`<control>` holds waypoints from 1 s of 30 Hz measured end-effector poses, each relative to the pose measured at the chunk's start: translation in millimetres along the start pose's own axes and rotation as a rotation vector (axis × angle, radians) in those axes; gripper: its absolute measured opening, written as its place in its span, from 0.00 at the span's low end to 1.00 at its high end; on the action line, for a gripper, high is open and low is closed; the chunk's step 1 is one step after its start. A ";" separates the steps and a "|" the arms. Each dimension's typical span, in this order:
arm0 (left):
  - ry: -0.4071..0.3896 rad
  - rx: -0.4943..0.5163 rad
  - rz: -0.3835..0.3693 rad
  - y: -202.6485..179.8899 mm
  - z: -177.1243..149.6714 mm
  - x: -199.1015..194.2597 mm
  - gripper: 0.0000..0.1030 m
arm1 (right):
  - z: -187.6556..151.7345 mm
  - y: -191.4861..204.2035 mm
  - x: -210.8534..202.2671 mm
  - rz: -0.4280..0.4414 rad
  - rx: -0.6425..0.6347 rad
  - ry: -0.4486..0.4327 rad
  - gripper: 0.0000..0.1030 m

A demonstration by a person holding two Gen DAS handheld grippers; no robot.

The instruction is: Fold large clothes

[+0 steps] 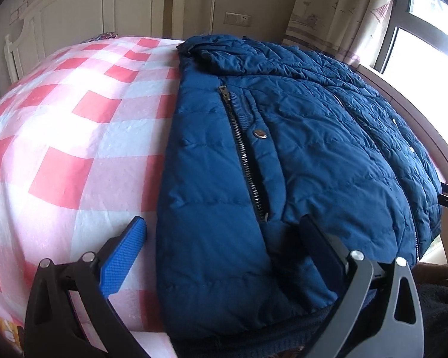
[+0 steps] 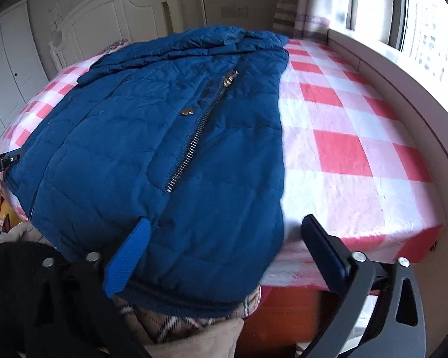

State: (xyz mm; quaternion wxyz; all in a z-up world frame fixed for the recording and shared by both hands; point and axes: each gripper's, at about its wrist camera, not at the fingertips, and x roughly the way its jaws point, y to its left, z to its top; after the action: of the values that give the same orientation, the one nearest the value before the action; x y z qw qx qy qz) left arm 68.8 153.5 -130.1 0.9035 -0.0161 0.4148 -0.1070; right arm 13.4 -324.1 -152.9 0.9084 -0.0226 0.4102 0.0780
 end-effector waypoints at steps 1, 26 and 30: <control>-0.004 0.015 -0.010 -4.3 -0.1 -1.4 0.85 | 0.5 6.0 -0.4 0.010 -0.016 -0.020 0.73; -0.058 -0.021 0.026 -4.7 -0.1 -2.3 0.61 | 9.1 17.3 14.8 0.087 0.000 -0.107 0.85; -0.059 -0.018 0.025 -5.5 -1.1 -2.4 0.58 | 8.0 13.0 9.6 0.089 0.012 -0.099 0.63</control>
State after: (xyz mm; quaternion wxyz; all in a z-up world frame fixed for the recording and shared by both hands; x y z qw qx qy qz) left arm 65.5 148.7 -128.4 0.9164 -0.0221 0.3890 -0.0913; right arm 23.6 -309.3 -154.5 0.9232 0.0048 0.3660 0.1168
